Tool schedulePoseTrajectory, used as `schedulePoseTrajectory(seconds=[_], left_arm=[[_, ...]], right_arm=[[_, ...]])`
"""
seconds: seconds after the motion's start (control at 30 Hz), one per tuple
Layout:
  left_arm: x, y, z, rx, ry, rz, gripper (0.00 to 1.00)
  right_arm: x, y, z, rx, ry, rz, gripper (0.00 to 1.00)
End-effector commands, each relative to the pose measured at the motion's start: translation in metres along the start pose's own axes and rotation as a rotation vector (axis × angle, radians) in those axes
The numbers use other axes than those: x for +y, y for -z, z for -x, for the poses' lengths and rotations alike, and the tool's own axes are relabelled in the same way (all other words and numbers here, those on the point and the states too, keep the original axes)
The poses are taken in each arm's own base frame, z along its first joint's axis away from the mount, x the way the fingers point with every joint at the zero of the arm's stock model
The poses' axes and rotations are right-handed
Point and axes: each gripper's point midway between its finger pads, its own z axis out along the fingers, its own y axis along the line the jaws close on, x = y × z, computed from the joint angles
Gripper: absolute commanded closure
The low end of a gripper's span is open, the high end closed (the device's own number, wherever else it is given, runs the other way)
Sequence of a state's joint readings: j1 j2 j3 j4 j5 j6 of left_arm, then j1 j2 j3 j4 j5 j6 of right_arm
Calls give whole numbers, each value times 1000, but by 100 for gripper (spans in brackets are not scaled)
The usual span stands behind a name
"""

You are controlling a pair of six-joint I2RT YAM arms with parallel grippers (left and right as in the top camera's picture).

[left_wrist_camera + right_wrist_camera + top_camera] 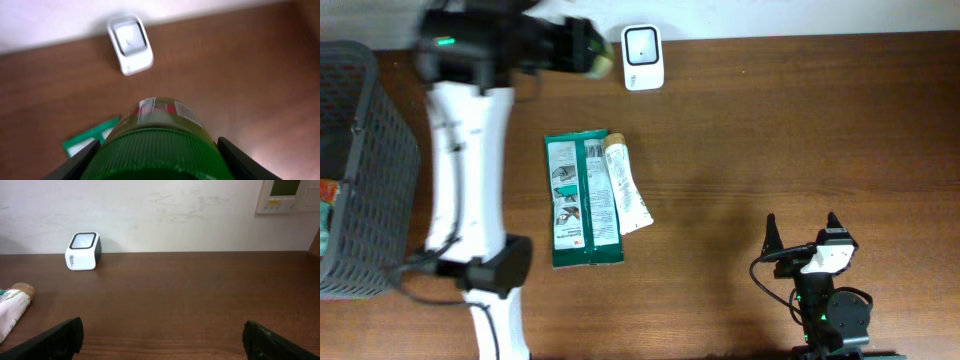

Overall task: Scan the item barcode
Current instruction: 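Carry the green-lidded jar with the left gripper and set it right of the tube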

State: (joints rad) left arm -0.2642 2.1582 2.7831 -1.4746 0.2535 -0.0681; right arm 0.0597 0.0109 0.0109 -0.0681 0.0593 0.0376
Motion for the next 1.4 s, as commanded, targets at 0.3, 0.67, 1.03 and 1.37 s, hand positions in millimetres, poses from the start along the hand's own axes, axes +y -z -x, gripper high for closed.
schedulePoseTrajectory(seconds=[0.3, 0.67, 1.03, 1.37], left_arm=[[-82, -205, -156, 552, -238, 68, 42], [-140, -261, -219, 639, -326, 11, 41], [-150, -236, -172, 494, -311, -18, 1], [-31, -12, 14, -94, -140, 202, 1]], right_arm=[[1, 0, -2, 3, 4, 4, 2], [1, 0, -2, 3, 4, 4, 2], [1, 0, -2, 3, 4, 4, 2], [1, 0, -2, 3, 4, 4, 2]])
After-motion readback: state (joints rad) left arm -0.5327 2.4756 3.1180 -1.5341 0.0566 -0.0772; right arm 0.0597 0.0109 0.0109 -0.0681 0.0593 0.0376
